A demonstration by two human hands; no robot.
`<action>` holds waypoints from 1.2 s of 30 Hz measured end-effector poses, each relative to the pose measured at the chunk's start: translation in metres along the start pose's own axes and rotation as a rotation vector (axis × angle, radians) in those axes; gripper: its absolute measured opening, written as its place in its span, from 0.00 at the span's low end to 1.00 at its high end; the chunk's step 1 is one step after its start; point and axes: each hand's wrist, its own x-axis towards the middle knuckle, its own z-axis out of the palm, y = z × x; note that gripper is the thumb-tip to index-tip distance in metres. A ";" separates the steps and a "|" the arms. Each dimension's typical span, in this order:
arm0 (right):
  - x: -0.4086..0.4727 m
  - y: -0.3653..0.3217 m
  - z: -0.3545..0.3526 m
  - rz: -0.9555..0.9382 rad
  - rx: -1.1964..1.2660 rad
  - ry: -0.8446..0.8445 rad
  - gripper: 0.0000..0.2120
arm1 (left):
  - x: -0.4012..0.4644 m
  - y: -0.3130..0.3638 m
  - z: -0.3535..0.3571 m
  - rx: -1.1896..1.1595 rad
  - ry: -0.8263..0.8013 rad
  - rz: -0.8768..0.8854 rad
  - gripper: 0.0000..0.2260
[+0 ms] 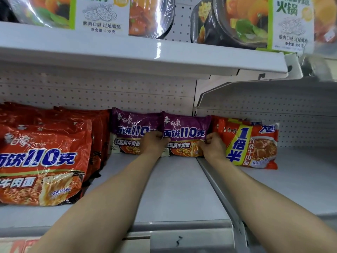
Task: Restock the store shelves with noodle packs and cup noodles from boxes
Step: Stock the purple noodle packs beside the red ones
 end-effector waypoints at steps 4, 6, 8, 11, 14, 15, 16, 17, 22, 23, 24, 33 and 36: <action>0.000 -0.003 0.002 -0.020 -0.005 -0.011 0.11 | 0.001 -0.002 0.001 -0.070 -0.024 -0.036 0.21; -0.001 -0.004 0.002 -0.031 -0.011 -0.045 0.12 | 0.002 -0.003 0.002 -0.089 -0.033 -0.058 0.22; -0.002 -0.006 0.002 -0.033 -0.015 -0.077 0.15 | 0.003 -0.003 0.002 -0.083 -0.002 -0.045 0.21; -0.006 -0.008 0.002 -0.062 -0.025 -0.094 0.19 | 0.000 0.000 0.001 -0.028 0.121 0.036 0.18; -0.008 -0.012 0.002 -0.140 -0.104 -0.030 0.20 | -0.006 0.002 0.003 0.040 0.165 0.144 0.15; -0.008 -0.013 0.003 -0.156 -0.146 0.005 0.19 | -0.007 0.001 0.004 0.063 0.134 0.169 0.14; -0.009 -0.014 0.002 -0.168 -0.184 0.039 0.19 | -0.010 0.001 0.005 0.083 0.089 0.182 0.13; -0.009 -0.014 0.002 -0.186 -0.213 0.065 0.19 | -0.013 0.000 0.007 0.100 0.042 0.189 0.13; -0.014 -0.014 0.001 -0.290 -0.345 0.071 0.22 | -0.017 -0.004 0.013 0.135 -0.038 0.213 0.19; -0.014 -0.014 0.000 -0.284 -0.353 0.072 0.23 | -0.017 -0.004 0.013 0.123 -0.038 0.211 0.19; -0.013 -0.015 -0.001 -0.284 -0.338 0.059 0.24 | -0.016 -0.004 0.012 0.110 -0.038 0.209 0.19; -0.016 -0.017 0.005 -0.250 -0.210 -0.098 0.32 | -0.016 0.000 0.015 0.056 0.004 0.153 0.20; -0.017 -0.016 0.004 -0.240 -0.192 -0.116 0.29 | -0.015 -0.003 0.017 0.079 -0.002 0.160 0.21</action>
